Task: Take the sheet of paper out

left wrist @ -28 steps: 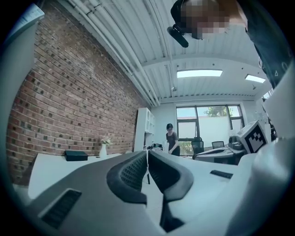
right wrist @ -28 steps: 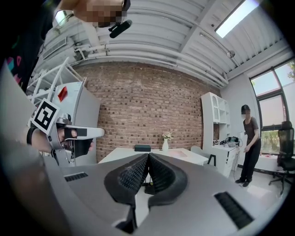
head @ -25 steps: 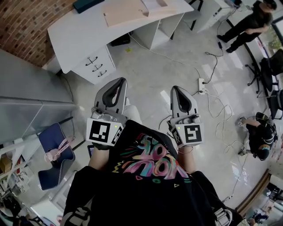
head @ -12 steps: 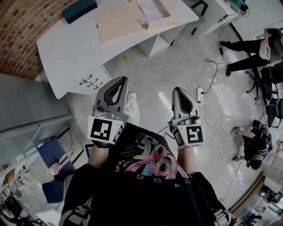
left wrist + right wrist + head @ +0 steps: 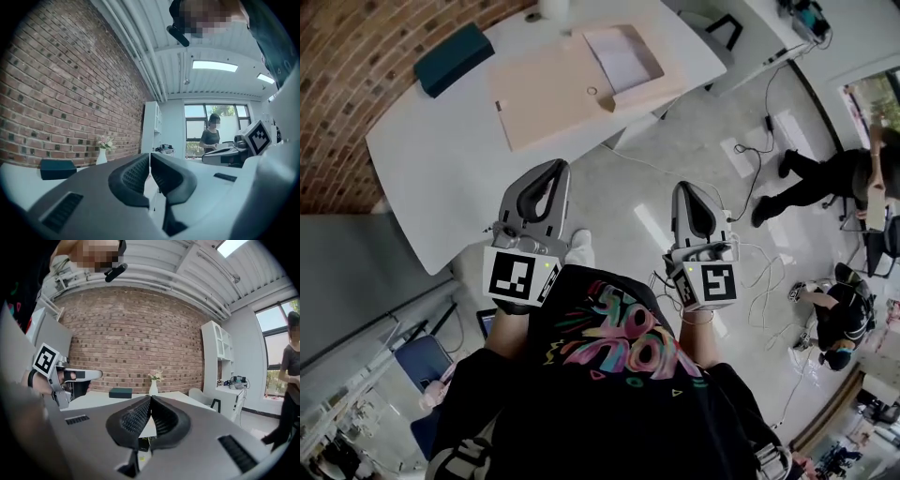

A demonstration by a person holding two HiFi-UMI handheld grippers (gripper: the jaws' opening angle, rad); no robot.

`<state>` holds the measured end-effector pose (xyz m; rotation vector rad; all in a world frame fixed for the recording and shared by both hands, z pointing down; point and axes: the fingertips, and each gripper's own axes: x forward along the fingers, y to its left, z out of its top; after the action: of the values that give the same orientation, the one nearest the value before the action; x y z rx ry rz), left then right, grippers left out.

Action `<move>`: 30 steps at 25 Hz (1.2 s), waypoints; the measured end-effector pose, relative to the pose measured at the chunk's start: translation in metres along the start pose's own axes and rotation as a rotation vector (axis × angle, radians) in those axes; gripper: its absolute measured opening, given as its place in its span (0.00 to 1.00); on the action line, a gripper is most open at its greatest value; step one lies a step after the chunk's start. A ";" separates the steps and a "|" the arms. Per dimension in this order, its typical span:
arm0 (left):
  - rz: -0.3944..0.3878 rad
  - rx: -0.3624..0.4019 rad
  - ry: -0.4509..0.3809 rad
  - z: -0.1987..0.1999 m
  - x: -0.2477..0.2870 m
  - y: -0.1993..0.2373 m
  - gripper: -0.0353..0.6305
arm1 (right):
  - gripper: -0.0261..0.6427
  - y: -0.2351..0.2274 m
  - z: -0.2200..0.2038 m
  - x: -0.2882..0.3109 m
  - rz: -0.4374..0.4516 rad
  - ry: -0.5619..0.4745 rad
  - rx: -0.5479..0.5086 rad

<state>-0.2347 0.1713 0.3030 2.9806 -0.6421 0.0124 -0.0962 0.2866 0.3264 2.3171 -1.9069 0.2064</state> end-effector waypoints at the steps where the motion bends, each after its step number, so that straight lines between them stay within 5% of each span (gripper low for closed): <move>1: -0.001 -0.001 -0.002 0.002 0.005 0.005 0.10 | 0.07 -0.003 0.002 0.007 -0.005 0.001 -0.001; 16: 0.031 -0.027 0.037 -0.008 0.087 0.050 0.10 | 0.07 -0.048 0.002 0.104 0.021 0.048 0.043; 30: 0.286 -0.022 0.033 -0.005 0.285 0.100 0.10 | 0.07 -0.189 0.037 0.298 0.305 0.038 -0.011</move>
<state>-0.0156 -0.0361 0.3244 2.8336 -1.0492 0.0740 0.1467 0.0282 0.3435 1.9891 -2.2267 0.2668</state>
